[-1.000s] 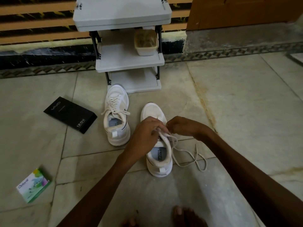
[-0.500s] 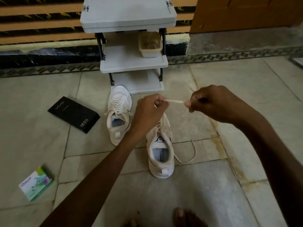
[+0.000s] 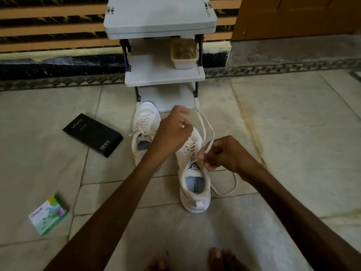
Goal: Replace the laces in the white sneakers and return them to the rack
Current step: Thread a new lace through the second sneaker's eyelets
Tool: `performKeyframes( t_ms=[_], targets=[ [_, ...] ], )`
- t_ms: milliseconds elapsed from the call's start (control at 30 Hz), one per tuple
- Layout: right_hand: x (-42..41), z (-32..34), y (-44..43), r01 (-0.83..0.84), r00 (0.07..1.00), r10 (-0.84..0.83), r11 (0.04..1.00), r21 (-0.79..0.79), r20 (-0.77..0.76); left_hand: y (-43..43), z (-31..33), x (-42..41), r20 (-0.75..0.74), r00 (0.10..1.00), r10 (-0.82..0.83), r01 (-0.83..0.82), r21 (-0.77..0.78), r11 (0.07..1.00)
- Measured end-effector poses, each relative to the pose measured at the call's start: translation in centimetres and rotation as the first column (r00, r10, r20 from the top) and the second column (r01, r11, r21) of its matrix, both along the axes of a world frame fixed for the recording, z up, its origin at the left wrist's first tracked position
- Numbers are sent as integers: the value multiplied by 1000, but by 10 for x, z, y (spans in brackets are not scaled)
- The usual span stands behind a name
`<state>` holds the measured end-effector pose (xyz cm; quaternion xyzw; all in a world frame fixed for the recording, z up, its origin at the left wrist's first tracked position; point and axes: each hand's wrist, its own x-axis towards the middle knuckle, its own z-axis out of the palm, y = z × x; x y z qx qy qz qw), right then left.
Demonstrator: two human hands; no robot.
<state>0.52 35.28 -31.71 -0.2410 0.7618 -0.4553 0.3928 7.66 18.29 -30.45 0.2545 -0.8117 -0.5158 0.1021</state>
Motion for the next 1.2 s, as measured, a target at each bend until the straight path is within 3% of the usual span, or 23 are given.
performKeyframes(
  t_ms=[100,200,267,367,467,567,667,933,1200],
  targets=[
    [5,-7,-6,176,983,-169,980,-95,75,-2,-13,19,307,943,-132,165,-83,983],
    [8,-15,-6,297,952,-284,948,-118,114,5,-27,36,424,889,-171,227,-83,970],
    [13,-21,-7,318,948,-318,945,-81,10,10,-34,40,402,909,-111,176,-129,976],
    [20,-32,-12,252,910,-241,968,-12,-336,14,-35,40,380,924,-51,104,-120,987],
    [26,-38,-17,174,810,-113,983,52,-575,7,-39,41,372,928,-33,17,45,999],
    [34,-38,-22,185,780,-102,980,72,-617,-1,-42,45,348,936,-44,-91,363,927],
    [46,-41,-29,223,720,-102,971,90,-686,-6,-41,48,319,945,-77,-101,508,855],
    [63,-47,-44,318,557,-60,937,146,-828,-7,-43,49,302,950,-84,-91,522,848],
    [67,-45,-45,347,590,-46,916,203,-806,-5,-47,49,305,951,-55,-119,525,843]
  ],
)
